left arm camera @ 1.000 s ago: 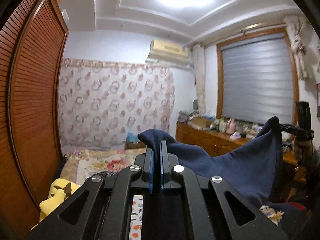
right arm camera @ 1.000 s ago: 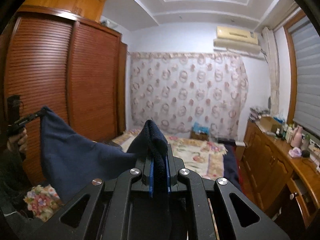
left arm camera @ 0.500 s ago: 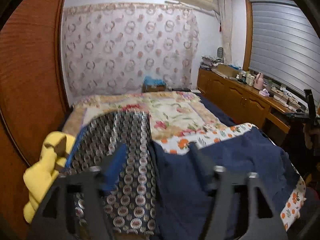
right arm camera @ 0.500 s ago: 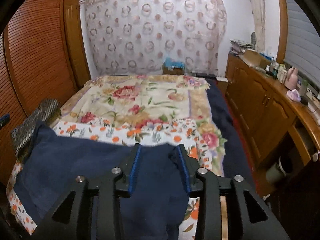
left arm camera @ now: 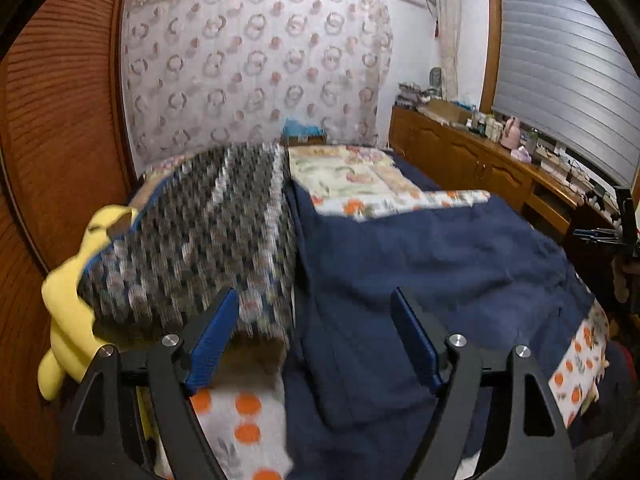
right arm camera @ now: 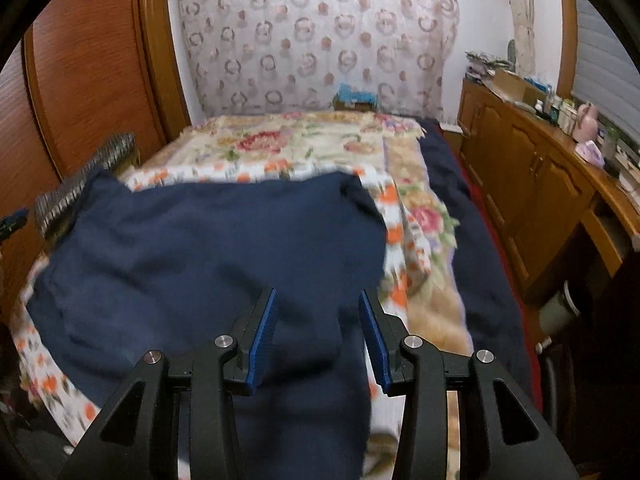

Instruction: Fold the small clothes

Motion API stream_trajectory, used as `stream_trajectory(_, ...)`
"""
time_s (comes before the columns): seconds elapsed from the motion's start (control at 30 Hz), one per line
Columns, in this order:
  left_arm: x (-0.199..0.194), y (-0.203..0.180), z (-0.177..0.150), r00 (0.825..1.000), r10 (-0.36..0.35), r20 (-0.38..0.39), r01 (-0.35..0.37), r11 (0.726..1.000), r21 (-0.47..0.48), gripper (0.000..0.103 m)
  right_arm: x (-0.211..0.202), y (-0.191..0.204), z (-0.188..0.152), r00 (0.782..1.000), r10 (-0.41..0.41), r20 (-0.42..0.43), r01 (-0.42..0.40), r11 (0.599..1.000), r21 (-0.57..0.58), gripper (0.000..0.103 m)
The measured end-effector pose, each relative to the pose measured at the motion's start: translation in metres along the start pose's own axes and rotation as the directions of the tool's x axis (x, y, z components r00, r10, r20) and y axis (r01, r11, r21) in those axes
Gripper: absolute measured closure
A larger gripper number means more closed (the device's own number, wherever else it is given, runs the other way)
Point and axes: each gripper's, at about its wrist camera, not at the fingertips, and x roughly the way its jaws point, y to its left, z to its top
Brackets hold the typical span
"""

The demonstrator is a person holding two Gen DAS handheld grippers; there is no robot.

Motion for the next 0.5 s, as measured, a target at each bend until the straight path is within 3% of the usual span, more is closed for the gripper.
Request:
stream_trajectory(0.17, -0.002, -0.006, -0.031, 0.999, 0.007, -0.054, -0.007, 1.0, -0.01, 0.024, -0.006, -0.01, -0.026, 0.999, -0.005, -0.044, 0.007, 0.999, 0.034, 0.06)
stream_trajectory(0.4, 0.007, -0.02, -0.05, 0.994, -0.001, -0.11, -0.003, 0.999, -0.038, 0.024, -0.001, -0.008, -0.015, 0.999, 0.044, -0.02, -0.042, 0.996, 0.076, 0.06)
stream_trajectory(0.5, 0.011, -0.022, -0.057, 0.989, 0.012, -0.15, -0.017, 0.999, -0.037, 0.024, 0.006, -0.004, -0.018, 0.999, 0.026, -0.021, -0.025, 0.998, 0.049, 0.06)
